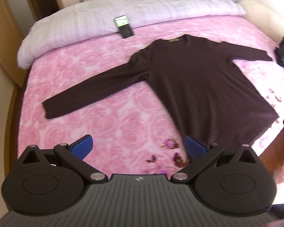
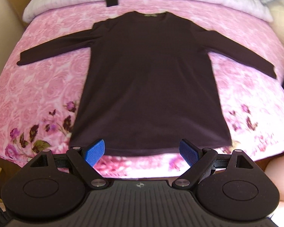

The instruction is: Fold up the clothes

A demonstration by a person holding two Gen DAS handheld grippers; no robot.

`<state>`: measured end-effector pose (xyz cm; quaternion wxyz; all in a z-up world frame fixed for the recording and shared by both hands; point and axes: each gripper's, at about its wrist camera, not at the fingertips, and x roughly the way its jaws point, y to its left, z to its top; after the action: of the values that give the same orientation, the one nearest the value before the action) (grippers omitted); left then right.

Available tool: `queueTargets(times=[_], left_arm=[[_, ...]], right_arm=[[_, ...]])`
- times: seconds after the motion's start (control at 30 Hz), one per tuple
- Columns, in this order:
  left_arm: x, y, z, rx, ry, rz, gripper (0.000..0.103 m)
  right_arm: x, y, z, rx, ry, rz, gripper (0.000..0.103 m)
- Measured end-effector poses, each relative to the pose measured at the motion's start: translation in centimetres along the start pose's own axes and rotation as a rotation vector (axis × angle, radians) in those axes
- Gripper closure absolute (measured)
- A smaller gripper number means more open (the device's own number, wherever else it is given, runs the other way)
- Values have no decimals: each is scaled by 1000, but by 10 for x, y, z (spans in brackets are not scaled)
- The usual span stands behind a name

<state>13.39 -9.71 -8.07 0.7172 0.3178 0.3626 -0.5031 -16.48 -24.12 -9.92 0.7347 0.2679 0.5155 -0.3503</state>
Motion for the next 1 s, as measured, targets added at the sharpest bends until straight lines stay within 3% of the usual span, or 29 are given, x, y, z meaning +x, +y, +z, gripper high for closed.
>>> queueTargets(times=[0.23, 0.37, 0.53, 0.7, 0.93, 1.0], left_arm=[[2, 46, 6, -90, -11, 114, 1], [7, 79, 3, -62, -11, 166, 1], [40, 130, 1, 47, 15, 201, 1], [91, 180, 8, 188, 14, 188, 1], [173, 233, 17, 360, -11, 102, 1], [194, 241, 18, 388, -8, 81, 1]], right_arm=[[28, 27, 52, -158, -54, 118, 15], [32, 58, 81, -291, -95, 162, 15], [36, 97, 115, -352, -149, 205, 15], [60, 142, 146, -360, -173, 191, 15], [122, 204, 192, -295, -149, 116, 16], [144, 226, 203, -331, -142, 112, 25]])
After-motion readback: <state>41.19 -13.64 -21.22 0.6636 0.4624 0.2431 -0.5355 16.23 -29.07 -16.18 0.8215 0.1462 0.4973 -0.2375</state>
